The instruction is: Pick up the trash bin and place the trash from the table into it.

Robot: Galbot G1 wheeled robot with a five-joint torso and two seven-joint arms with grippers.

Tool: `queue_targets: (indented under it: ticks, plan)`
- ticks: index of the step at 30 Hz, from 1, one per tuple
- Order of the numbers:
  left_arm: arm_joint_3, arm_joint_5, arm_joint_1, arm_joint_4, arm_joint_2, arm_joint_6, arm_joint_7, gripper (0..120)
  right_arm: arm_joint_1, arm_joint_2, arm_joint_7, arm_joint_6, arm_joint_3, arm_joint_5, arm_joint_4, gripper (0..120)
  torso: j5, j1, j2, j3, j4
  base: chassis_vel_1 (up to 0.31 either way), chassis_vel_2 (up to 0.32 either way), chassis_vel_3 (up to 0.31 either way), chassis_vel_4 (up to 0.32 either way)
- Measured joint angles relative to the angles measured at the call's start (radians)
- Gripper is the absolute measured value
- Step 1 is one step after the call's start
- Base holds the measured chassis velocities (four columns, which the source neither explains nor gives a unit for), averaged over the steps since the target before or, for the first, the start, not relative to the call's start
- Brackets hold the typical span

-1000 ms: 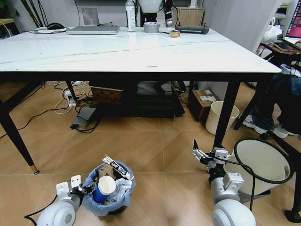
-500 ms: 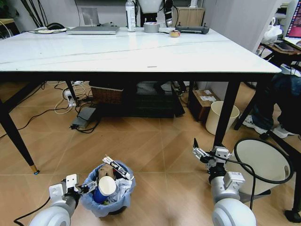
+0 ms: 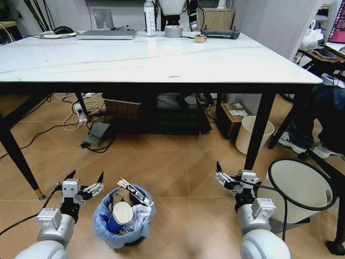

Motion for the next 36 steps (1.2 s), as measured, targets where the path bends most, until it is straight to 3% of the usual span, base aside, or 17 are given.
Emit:
queue_targets:
  ticks: [12,36]
  plan:
    - [-0.017,0.04,0.02,-0.04,0.004,0.044,-0.013,100,-0.006,0.019,-0.002,-0.01,0.004,-0.021,0.01,100,-0.0001,0.0,0.0,0.0,0.0,0.0,0.0,0.0,0.0]
    - [-0.016,0.035,0.02,-0.039,0.005,0.05,-0.018,100,-0.006,0.018,-0.002,-0.01,0.004,-0.022,0.01,100,0.0,0.0,0.0,0.0,0.0,0.0,0.0,0.0,0.0]
